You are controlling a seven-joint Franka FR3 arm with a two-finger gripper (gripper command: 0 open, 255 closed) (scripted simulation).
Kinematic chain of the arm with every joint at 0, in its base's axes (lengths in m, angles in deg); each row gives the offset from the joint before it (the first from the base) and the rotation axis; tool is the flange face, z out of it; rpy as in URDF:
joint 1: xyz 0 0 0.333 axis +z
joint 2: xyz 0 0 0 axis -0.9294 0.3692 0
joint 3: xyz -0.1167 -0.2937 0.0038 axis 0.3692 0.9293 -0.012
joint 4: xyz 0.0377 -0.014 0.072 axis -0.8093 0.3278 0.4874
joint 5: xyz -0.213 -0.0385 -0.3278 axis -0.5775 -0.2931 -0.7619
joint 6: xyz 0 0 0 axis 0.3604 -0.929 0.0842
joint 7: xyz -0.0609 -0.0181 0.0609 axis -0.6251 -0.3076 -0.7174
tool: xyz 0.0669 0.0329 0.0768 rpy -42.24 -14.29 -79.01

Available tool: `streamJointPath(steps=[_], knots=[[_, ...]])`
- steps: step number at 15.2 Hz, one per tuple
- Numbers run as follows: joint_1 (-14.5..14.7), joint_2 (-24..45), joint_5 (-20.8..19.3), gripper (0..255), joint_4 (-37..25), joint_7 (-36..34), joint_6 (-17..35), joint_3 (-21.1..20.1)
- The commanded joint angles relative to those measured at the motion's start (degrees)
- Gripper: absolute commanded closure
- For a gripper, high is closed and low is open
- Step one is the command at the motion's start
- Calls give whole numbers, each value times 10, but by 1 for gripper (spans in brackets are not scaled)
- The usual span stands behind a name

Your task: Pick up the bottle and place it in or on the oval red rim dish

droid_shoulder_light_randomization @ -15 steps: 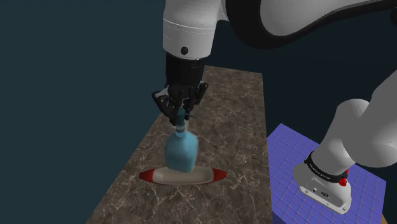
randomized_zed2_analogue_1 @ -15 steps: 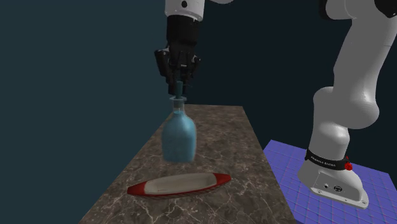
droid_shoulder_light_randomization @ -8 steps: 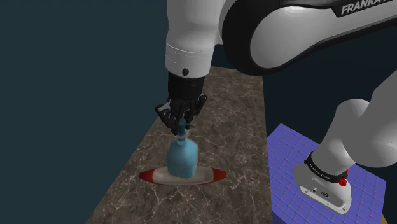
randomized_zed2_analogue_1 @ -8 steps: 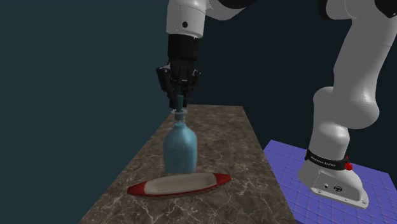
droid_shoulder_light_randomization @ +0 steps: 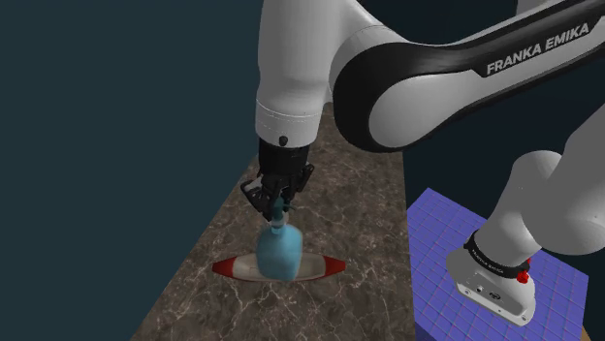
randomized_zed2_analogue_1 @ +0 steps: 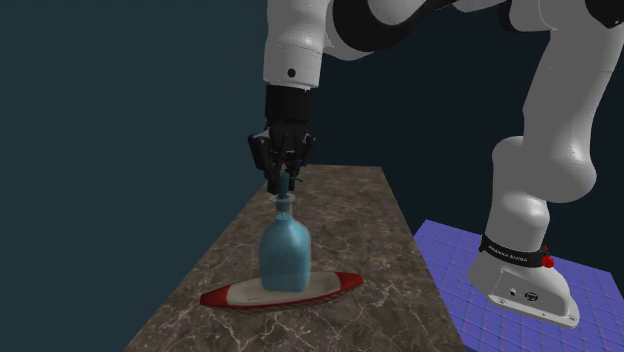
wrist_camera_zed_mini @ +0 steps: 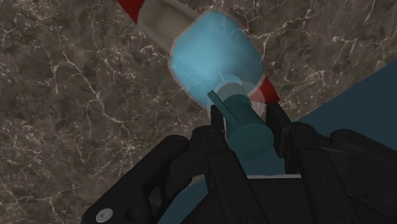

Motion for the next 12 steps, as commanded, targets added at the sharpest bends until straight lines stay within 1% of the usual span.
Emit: streamJointPath(steps=[1,2,10,11,12], knots=[[0,4,-1,255,12,0,16,-1],[0,8,-3,255,22,-1,30,-1],[0,8,-3,255,22,-1,30,-1],[0,8,-3,0,22,-1,30,-1],[0,8,-3,0,22,-1,30,-1]])
